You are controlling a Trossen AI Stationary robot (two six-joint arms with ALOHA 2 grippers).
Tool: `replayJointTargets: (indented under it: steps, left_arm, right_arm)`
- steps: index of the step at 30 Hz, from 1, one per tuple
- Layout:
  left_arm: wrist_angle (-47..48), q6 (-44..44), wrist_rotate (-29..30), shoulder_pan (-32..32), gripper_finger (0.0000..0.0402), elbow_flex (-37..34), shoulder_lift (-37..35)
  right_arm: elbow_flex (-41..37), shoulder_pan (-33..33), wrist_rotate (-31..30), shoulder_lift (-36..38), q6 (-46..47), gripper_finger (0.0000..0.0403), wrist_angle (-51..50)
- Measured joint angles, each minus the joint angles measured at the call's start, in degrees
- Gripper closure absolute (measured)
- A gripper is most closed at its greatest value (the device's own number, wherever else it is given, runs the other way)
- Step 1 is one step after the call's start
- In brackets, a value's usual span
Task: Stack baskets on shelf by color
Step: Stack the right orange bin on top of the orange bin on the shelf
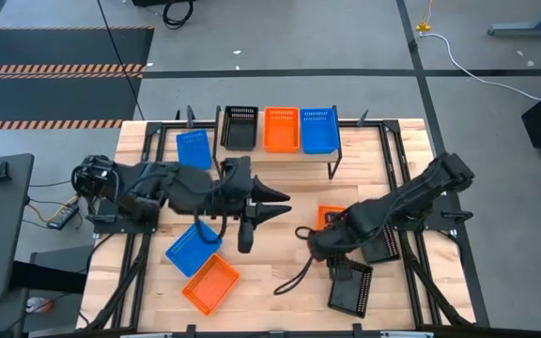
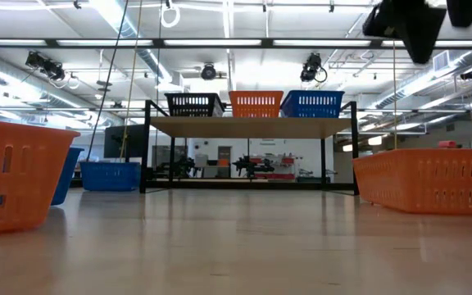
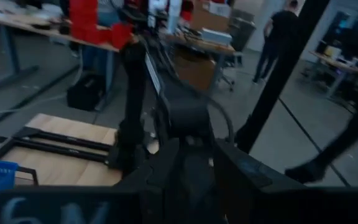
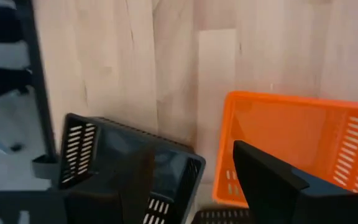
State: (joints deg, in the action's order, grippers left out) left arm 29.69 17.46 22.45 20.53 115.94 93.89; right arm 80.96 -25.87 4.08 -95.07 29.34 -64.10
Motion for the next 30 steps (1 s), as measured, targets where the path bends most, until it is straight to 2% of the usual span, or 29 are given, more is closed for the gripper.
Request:
replayJointTargets:
  steps: [5, 13, 21, 30]
  left_arm:
    - [-2.11, 1.46, 4.36, 2.97, 0.0299, 0.00, 0.00]
    - [-1.93, 1.70, 4.51, 6.34, 0.0299, 0.00, 0.00]
    - [-1.07, 1.90, 4.51, 7.39, 0.0299, 0.00, 0.00]
    - [5.78, 3.50, 4.49, 8.00, 0.0299, 0.00, -0.19]
  right_arm:
    - [-3.34, 0.93, 0.27, -3.03, -1.19, 0.0194, 1.06]
    - [-12.28, 3.25, 4.03, -2.36, 3.46, 0.0206, 11.87]
    - [-18.13, 5.39, 1.98, -2.38, 5.62, 0.0212, 16.03]
    - [-23.93, 6.92, 6.37, -2.38, 8.59, 0.0265, 20.81]
